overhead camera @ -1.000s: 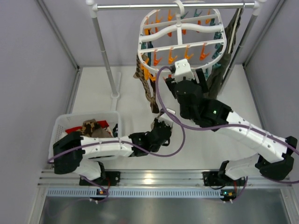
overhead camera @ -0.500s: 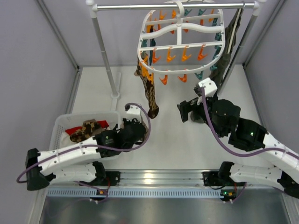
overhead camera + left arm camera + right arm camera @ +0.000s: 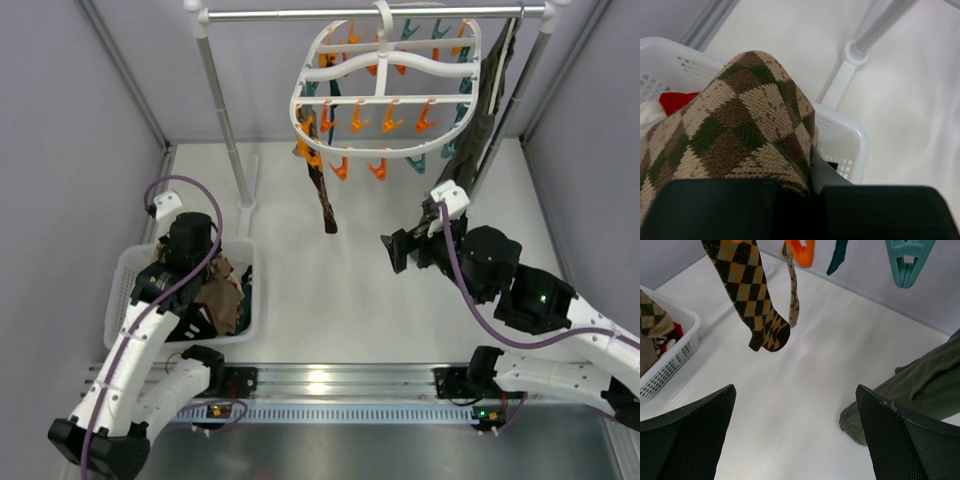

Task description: Remove the socks clipped to the hanger

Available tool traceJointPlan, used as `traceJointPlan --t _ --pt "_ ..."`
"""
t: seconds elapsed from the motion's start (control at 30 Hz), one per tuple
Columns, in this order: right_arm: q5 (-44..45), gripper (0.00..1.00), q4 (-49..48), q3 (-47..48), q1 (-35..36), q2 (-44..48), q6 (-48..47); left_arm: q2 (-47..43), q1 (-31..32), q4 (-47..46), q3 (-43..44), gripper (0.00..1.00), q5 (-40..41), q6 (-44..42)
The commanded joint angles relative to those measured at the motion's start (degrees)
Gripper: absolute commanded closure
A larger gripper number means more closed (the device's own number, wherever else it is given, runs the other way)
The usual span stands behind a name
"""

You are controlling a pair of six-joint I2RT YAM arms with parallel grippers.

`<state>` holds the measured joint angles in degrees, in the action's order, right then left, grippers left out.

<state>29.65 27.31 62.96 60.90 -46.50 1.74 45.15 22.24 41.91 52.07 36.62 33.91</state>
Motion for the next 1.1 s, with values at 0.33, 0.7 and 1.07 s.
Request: traceJointPlan --t 0.33,0.7,1.07 --pt "-1.0 0.01 -5.3 -2.7 -1.0 5.0 0.7 3.2 -13.5 -5.4 -7.9 1.0 -12.3 7.4" --pt "-1.3 0.0 -6.5 -4.3 -1.1 5.8 1.2 8.6 -30.4 -20.8 -25.1 1.0 -32.8 10.1" --pt "-0.9 0.01 -6.7 -4.4 -1.1 5.3 1.0 -5.2 -33.0 -15.6 -22.8 0.27 -33.1 9.3"
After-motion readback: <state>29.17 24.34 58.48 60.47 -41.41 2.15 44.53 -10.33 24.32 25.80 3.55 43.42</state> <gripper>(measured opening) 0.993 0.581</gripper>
